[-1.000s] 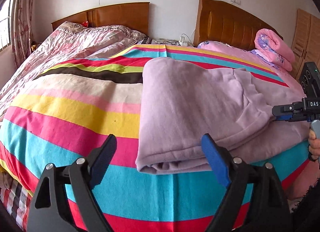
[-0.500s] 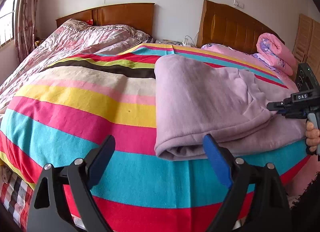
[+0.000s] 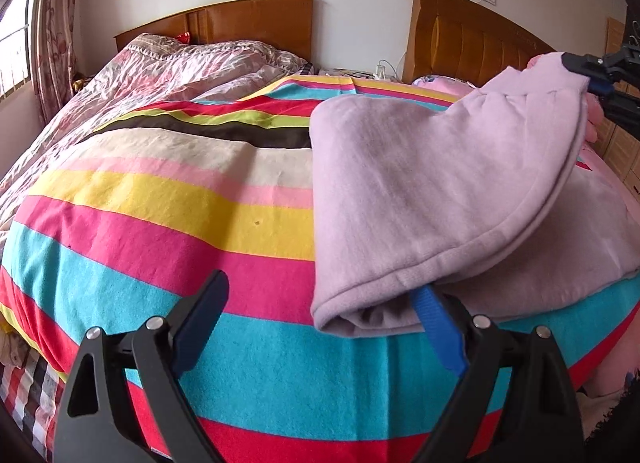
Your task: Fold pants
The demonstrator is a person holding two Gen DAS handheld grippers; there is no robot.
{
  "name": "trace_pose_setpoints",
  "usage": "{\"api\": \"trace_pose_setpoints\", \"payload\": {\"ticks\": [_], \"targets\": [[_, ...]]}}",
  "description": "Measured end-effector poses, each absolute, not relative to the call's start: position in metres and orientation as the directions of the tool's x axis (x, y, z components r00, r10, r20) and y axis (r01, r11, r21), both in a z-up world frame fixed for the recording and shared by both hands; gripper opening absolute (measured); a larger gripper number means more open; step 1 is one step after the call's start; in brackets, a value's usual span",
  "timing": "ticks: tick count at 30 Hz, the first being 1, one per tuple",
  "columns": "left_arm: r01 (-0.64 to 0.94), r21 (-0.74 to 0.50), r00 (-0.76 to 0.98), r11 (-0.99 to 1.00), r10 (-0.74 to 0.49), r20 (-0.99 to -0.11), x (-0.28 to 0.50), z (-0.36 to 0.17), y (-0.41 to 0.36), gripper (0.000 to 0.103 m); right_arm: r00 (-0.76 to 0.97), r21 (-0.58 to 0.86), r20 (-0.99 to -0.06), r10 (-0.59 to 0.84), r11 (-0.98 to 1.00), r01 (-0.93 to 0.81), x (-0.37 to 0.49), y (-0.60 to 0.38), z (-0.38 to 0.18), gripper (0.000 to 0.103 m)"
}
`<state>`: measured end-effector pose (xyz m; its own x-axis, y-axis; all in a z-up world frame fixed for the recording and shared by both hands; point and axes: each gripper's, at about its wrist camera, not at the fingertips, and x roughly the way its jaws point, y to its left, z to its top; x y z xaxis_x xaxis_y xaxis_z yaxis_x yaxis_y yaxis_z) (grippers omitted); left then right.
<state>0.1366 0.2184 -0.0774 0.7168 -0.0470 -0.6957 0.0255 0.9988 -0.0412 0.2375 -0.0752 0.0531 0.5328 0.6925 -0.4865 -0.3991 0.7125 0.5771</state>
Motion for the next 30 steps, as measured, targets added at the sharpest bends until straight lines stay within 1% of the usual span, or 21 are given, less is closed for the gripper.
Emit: {"api": "trace_pose_setpoints", "payload": {"ticks": [3,5,9,11,13,19,24,30], "targets": [[-0.024,-0.052,0.721,0.998,-0.018,-0.693,0.137,-0.076,0.231,0.096,0.552,0.572,-0.490,0.675,0.727,-0.380,0.231,-0.089,0.054,0.014],[-0.050,-0.059,0.714,0.997,-0.006,-0.700,0.136,-0.078,0.240,0.098,0.548,0.580,-0.521,0.654,0.743,-0.335,0.226,-0.098,0.037,0.014],[-0.054,-0.056,0.705,0.997,-0.002,-0.709,0.133,-0.081,0.246,0.099,0.479,0.582,-0.637,0.603,0.785,-0.214,0.212,-0.111,-0.031,0.014],[-0.045,-0.048,0.702,0.998,-0.003,-0.712,0.133,-0.081,0.244,0.099,0.452,0.586,-0.667,0.593,0.792,-0.173,0.208,-0.115,-0.057,0.014],[-0.035,-0.030,0.700,0.999,0.003,-0.715,0.133,-0.079,0.241,0.099,0.444,0.598,-0.668,0.597,0.786,-0.157,0.207,-0.118,-0.066,0.014],[-0.026,0.019,0.691,0.999,0.032,-0.723,0.133,-0.076,0.238,0.099,0.475,0.580,-0.638,0.606,0.784,-0.221,0.201,-0.116,-0.044,0.014],[-0.039,0.013,0.677,0.999,0.036,-0.735,0.135,-0.080,0.240,0.102,0.426,0.598,-0.670,0.608,0.782,-0.175,0.199,-0.118,-0.074,0.014],[-0.008,0.042,0.652,0.999,0.037,-0.757,0.137,-0.077,0.239,0.102,0.430,0.607,-0.653,0.624,0.770,-0.196,0.195,-0.121,-0.071,0.014]]}}
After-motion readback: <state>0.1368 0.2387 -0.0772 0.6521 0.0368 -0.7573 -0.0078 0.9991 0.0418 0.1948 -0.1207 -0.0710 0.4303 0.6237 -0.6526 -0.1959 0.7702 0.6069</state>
